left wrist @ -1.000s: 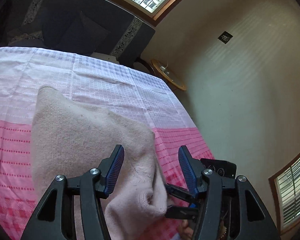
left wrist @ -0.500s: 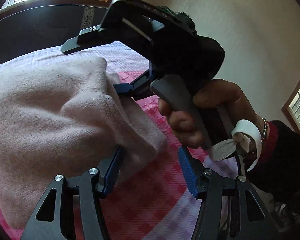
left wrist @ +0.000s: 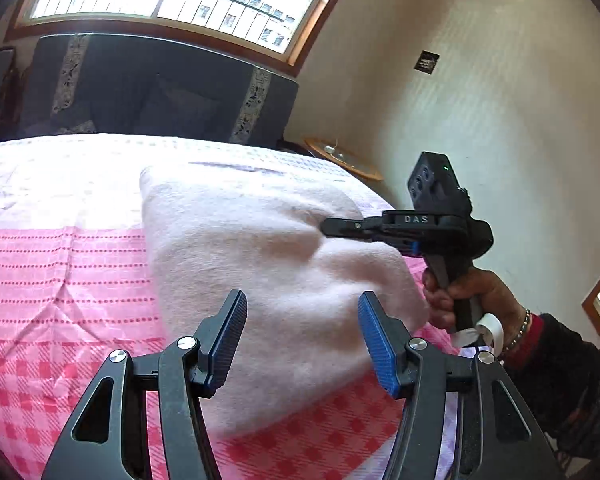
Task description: Fold small clothes
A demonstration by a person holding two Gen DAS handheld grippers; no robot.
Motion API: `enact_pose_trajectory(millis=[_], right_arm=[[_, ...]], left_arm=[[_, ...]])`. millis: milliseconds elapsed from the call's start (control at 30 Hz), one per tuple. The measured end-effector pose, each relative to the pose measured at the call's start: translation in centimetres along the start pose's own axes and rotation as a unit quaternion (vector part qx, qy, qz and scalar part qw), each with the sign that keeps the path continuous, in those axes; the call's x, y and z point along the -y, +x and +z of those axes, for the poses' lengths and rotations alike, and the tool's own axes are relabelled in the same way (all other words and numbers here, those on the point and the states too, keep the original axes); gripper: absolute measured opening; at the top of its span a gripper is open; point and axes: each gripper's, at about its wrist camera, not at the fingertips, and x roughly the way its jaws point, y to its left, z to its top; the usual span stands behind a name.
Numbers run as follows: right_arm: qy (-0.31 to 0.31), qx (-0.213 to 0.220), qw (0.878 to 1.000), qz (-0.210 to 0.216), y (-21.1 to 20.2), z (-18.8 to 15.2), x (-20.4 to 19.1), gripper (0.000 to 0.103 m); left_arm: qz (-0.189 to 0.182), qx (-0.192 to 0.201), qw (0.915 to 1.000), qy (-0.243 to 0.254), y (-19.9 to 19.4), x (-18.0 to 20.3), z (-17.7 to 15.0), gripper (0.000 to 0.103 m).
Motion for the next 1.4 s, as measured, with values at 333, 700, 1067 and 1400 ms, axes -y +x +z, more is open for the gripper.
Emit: enact_pose_trajectory(millis=[333, 700, 1067, 1400], right_arm=[[0.095, 0.013, 0.993, 0.071, 0.1, -1.4, 6.1, 0.02], [0.049, 0.056, 0.997, -0.009, -6.1, -6.6, 2.6, 0.061], [0.017, 0.002, 0.998, -0.059, -3.0, -7.2, -0.7, 0.007], [0.166, 0.019, 0.983, 0.081, -3.6, -9.8, 5.1, 0.016]], left_arm=[[0.031, -0.035, 0.9989, 0.003, 2.5, -1.6, -2.6, 0.059], [0.038, -0.008, 0.9992, 0.0, 1.7, -1.5, -1.8, 0.059], [0.043, -0.018, 0.9983, -0.035, 1.8, -1.7, -3.5, 0.059], [0.03, 0.012, 0.9995, 0.005, 0.4, 0.6, -2.5, 0.059]])
